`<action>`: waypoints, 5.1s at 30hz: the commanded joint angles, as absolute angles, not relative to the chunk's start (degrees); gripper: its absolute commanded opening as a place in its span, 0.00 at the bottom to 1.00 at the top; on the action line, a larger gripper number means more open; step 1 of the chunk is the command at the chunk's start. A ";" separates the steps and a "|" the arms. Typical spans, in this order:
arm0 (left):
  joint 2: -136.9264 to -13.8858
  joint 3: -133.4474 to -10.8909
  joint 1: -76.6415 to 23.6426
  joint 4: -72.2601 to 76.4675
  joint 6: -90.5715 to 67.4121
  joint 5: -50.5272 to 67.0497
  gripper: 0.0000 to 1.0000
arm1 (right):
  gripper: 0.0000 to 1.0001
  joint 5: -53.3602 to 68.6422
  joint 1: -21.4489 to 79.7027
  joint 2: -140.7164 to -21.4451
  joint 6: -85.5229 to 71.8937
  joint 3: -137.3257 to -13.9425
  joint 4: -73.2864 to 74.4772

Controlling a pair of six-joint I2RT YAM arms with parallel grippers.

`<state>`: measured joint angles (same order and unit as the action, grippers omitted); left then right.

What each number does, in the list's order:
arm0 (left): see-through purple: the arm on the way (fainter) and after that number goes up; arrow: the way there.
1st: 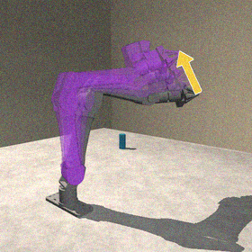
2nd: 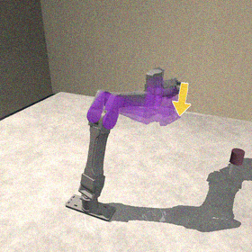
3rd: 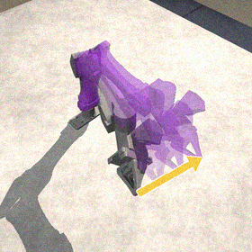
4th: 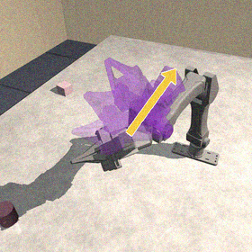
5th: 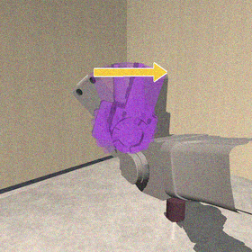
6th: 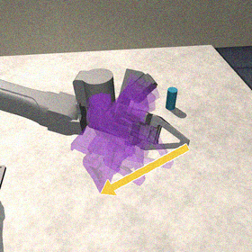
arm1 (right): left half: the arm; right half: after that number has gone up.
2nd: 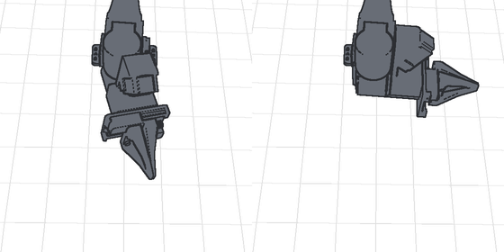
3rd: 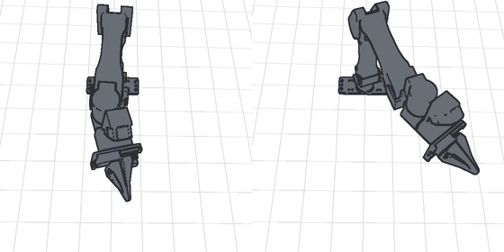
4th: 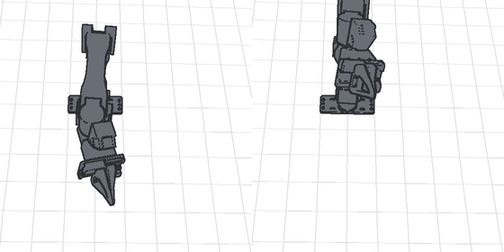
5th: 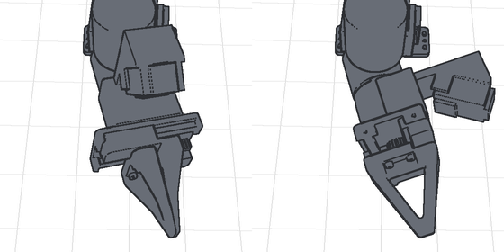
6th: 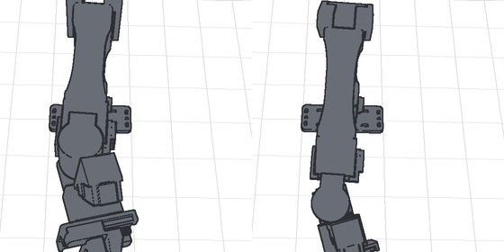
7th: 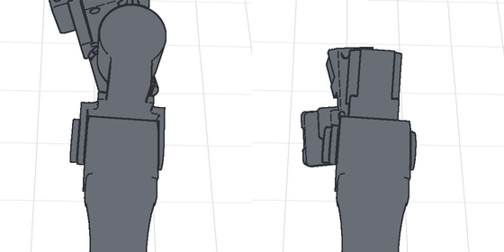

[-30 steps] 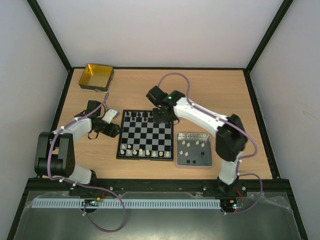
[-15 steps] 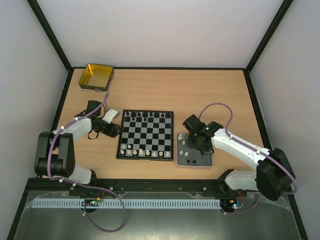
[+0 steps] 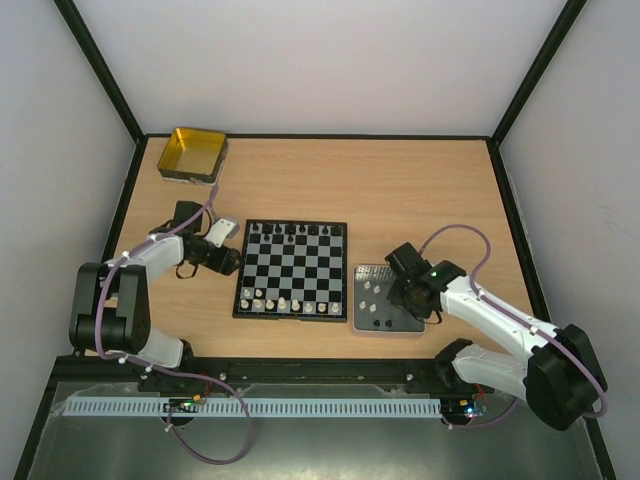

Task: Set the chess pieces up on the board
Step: Pick up the chess piece from the storage box, then place the chess piece on the chessboard.

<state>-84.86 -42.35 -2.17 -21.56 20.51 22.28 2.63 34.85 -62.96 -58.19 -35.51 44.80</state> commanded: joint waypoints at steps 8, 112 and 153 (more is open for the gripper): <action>-88.84 -43.22 -1.76 -21.91 19.86 20.96 0.73 | 0.27 5.37 33.83 -62.59 -60.99 -30.37 42.37; -87.41 -42.64 -1.32 -20.70 20.04 20.04 0.73 | 0.05 9.62 40.71 -125.99 -36.72 -104.79 53.04; -87.28 -42.60 -1.23 -20.77 20.13 20.30 0.73 | 0.11 11.73 41.58 -126.72 -37.00 -103.76 51.33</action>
